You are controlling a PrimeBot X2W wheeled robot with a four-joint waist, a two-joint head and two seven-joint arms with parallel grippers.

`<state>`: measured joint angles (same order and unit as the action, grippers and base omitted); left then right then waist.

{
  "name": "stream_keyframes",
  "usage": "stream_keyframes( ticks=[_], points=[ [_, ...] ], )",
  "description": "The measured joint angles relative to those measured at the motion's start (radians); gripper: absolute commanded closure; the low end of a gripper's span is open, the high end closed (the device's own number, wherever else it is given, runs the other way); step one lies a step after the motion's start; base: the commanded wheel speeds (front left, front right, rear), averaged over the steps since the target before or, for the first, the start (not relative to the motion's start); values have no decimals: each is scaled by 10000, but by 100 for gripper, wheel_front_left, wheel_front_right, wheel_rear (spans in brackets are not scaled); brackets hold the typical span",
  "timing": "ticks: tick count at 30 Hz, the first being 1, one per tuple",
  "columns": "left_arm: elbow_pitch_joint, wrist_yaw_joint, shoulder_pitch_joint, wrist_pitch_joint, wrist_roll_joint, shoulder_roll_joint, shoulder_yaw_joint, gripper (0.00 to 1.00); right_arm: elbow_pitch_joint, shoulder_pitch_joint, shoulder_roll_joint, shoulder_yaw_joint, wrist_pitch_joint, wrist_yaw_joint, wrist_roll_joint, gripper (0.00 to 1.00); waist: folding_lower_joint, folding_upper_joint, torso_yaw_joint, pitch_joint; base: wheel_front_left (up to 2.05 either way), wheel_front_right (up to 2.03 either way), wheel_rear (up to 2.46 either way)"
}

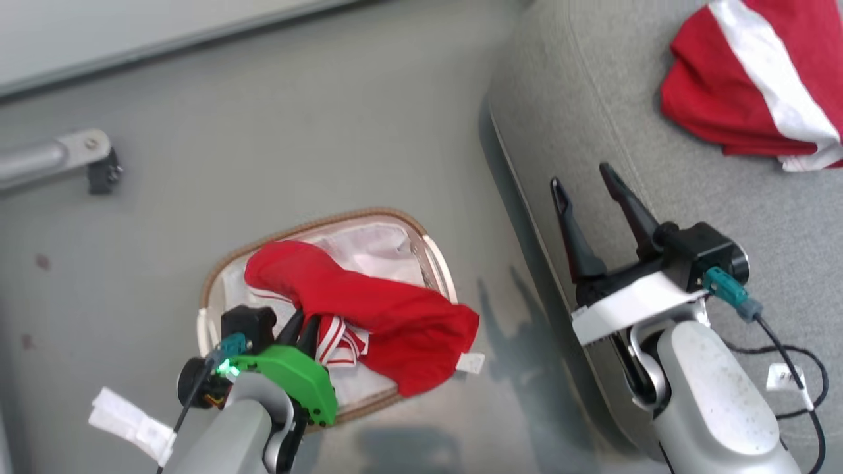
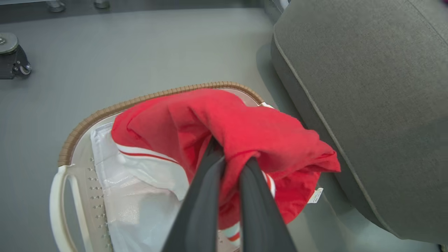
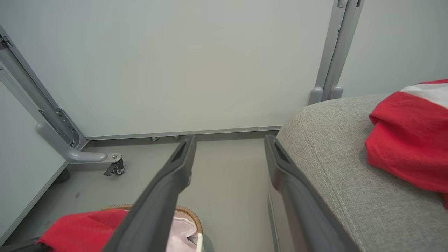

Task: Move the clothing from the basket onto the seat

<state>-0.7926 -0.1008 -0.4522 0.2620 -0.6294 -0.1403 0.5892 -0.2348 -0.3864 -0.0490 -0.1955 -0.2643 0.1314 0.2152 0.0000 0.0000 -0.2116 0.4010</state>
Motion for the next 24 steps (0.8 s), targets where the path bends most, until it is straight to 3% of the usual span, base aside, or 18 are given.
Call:
stream_keyframes(
  ticks=[9, 14, 24],
  points=[
    [2069, -50, 1321, 0, 1244, 391, -1546, 100, -368, 905, 0, 6, 0, 0, -15, 0, 0, 0, 487, -1601, 0, 0, 0],
    [3053, -148, 1582, 2, 1407, 631, -2196, 100, -539, 1378, 0, 8, 0, 0, -15, 0, 0, 0, 732, -2364, 0, 0, 0],
    [4598, -236, 1531, 2, 1492, 834, -2629, 100, -1005, 2313, 0, -176, 0, 0, -98, 0, -1, 0, 1122, -3572, 0, 0, 0]
  ],
)
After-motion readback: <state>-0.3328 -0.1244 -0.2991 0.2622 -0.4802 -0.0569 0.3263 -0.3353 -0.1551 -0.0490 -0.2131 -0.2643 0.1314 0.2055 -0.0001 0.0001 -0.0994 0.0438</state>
